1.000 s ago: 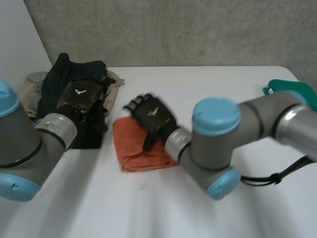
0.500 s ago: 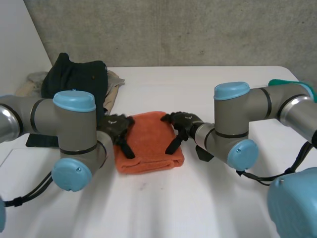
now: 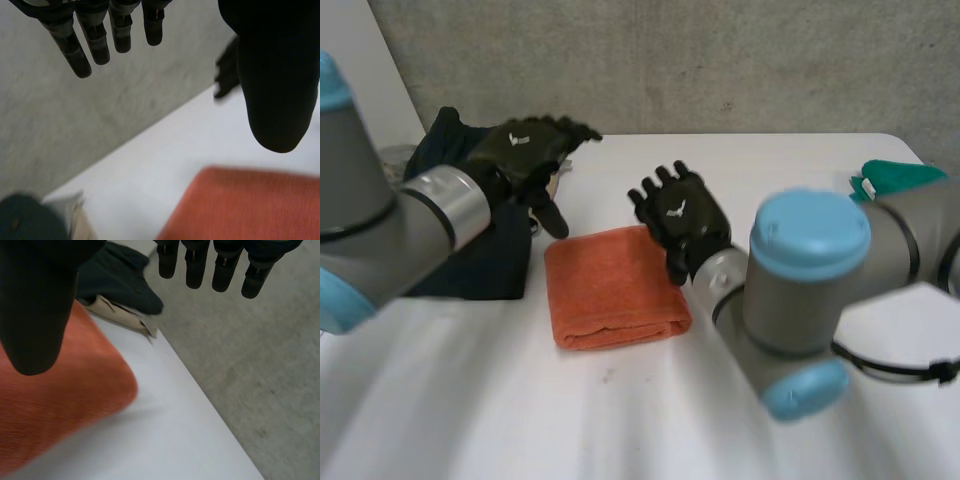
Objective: Fold the laundry.
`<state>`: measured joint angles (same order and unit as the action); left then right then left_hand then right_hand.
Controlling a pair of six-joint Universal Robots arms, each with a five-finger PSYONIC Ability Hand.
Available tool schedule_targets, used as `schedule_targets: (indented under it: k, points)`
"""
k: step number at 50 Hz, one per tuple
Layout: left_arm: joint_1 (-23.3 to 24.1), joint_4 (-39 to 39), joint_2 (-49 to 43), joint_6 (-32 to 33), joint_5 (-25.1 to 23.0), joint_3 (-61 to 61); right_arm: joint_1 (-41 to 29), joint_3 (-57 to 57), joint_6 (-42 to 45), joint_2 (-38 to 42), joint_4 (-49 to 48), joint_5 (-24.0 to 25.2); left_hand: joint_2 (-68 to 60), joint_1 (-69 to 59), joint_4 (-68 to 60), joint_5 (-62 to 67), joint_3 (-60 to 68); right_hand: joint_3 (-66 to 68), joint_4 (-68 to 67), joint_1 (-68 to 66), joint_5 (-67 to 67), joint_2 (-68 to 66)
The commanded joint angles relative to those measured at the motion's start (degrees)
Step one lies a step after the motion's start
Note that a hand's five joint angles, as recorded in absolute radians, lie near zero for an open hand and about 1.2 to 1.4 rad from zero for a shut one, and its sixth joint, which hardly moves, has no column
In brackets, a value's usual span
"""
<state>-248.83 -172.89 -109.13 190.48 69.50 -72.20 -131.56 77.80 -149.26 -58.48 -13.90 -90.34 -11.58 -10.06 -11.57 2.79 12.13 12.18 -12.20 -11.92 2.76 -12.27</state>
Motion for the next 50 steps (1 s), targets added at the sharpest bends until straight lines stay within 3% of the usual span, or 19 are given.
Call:
schedule_targets:
  k: [1, 5, 7, 21, 31, 37, 45, 47, 48, 50]
  points:
    - [-2.9, 4.1, 4.8, -4.1, -23.2, 0.5, -4.2, 12.5, -2.6, -0.3, -8.3, 2.0, 1.6, 0.1, 1.6, -2.8, -2.1, -2.2, 2.2, 1.9, -2.8, 2.3]
    - [-2.7, 5.4, 5.9, -5.5, -30.6, -0.2, -5.1, 13.0, -4.4, 3.2, -10.4, 1.9, 1.6, 0.1, 1.6, -2.8, -2.1, 1.2, -1.2, -1.4, 0.6, -1.1]
    - [-2.5, 5.5, 5.9, -5.8, -31.4, -0.7, -5.2, 12.3, -4.9, 5.4, -11.6, 1.8, 1.6, 0.1, 1.6, -2.8, -2.1, 2.7, -2.7, -3.0, 2.1, -2.6]
    - [-1.0, 2.9, 6.7, -6.1, -27.1, -4.0, -4.0, 4.7, -4.1, 14.0, -16.4, 1.9, 1.6, 0.1, 1.6, -2.8, -2.1, 13.8, -13.8, -14.1, 13.2, -13.7]
    - [-1.7, 1.4, 7.1, -6.6, -27.0, -4.4, -3.7, 1.5, -3.8, 16.4, -17.1, 2.3, 1.6, 0.1, 1.6, -2.8, -2.1, 19.9, -19.8, -20.1, 19.3, -19.8]
    - [-1.7, 1.1, 7.1, -7.6, -27.0, -4.4, -3.2, -0.1, -3.2, 16.9, -17.7, 2.4, 1.6, 0.1, 1.6, -2.8, -2.1, 36.7, -36.6, -36.9, 36.1, -36.6]
    - [-2.2, 0.1, 7.7, -8.4, -27.0, -4.4, -3.1, -3.6, -3.5, 17.9, -17.5, 3.8, 1.6, 0.1, 1.6, -2.8, -2.1, 32.0, -31.9, -32.2, 31.4, -31.9]
    - [-2.4, -0.1, 7.7, -8.9, -27.0, -4.4, -2.9, -4.7, -3.5, 18.7, -17.0, 4.0, 1.6, 0.1, 1.6, -2.8, -2.1, 37.7, -37.6, -37.9, 37.1, -37.6]
    - [-2.4, -0.2, 7.8, -9.1, -27.0, -4.5, -2.6, -5.9, -3.3, 19.6, -16.6, 4.2, 1.6, 0.1, 1.6, -2.8, -2.1, 59.7, -59.6, -59.9, 59.1, -59.6]
    - [-2.5, -0.5, 7.8, -9.8, -27.0, -4.6, -2.2, -7.0, -3.3, 20.2, -16.6, 3.9, 1.6, 0.1, 1.6, -2.8, -2.1, 67.8, -67.8, -68.1, 67.2, -67.7]
